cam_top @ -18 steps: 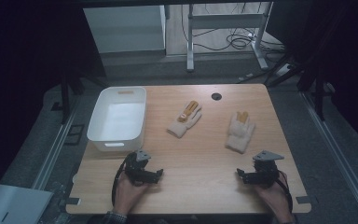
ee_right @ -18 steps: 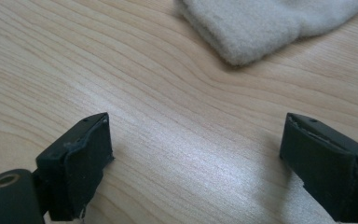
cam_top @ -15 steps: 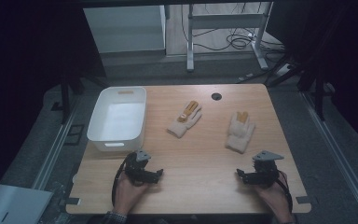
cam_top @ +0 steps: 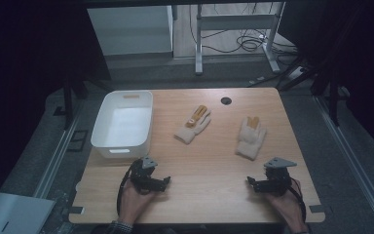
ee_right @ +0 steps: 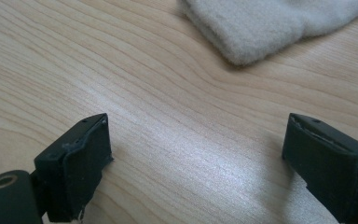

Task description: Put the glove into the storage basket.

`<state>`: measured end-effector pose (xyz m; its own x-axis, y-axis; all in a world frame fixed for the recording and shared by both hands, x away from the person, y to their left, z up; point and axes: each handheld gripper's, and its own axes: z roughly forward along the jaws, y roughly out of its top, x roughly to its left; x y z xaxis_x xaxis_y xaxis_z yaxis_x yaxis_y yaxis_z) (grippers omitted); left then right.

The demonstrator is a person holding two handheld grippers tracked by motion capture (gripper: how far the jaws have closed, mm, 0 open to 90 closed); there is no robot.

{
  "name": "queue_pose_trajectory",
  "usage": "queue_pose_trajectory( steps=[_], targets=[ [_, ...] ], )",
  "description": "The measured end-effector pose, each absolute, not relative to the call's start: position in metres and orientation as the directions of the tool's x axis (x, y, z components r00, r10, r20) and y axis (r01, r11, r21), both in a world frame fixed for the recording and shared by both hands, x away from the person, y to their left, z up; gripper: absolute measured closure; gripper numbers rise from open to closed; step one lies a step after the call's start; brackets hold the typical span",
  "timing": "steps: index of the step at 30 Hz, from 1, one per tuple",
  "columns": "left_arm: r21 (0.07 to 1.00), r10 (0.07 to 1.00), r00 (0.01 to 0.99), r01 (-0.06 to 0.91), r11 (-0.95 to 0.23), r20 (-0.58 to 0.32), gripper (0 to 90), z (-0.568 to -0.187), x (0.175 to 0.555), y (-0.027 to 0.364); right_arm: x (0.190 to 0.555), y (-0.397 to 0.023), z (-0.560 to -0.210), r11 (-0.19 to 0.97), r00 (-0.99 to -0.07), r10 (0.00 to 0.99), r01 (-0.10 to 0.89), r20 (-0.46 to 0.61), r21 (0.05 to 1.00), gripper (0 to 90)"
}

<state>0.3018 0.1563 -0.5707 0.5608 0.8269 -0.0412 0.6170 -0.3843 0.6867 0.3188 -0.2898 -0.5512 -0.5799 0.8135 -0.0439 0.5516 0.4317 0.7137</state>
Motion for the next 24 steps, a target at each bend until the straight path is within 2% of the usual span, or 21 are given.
queue_pose_trajectory(
  steps=[5,8,16,24],
  targets=[
    [0.687,0.827,0.561,0.617,-0.384,-0.041,2.2,-0.571,0.302,0.156,0.319,-0.292,-0.551,0.423,-0.577,0.816,0.552,-0.037,0.719,11.5],
    [0.687,0.827,0.561,0.617,-0.384,-0.041,2.2,-0.571,0.302,0.156,0.321,-0.295,-0.546,0.402,-0.589,0.808,0.564,0.011,0.721,17.4],
    [0.688,0.828,0.559,0.617,-0.382,-0.043,2.2,-0.571,0.302,0.156,0.335,-0.298,-0.535,0.414,-0.583,0.812,0.551,-0.02,0.725,24.0],
    [0.688,0.829,0.557,0.619,-0.378,-0.045,2.2,-0.571,0.302,0.156,0.353,-0.301,-0.523,0.387,-0.573,0.82,0.558,0.004,0.734,31.7]
  ],
)
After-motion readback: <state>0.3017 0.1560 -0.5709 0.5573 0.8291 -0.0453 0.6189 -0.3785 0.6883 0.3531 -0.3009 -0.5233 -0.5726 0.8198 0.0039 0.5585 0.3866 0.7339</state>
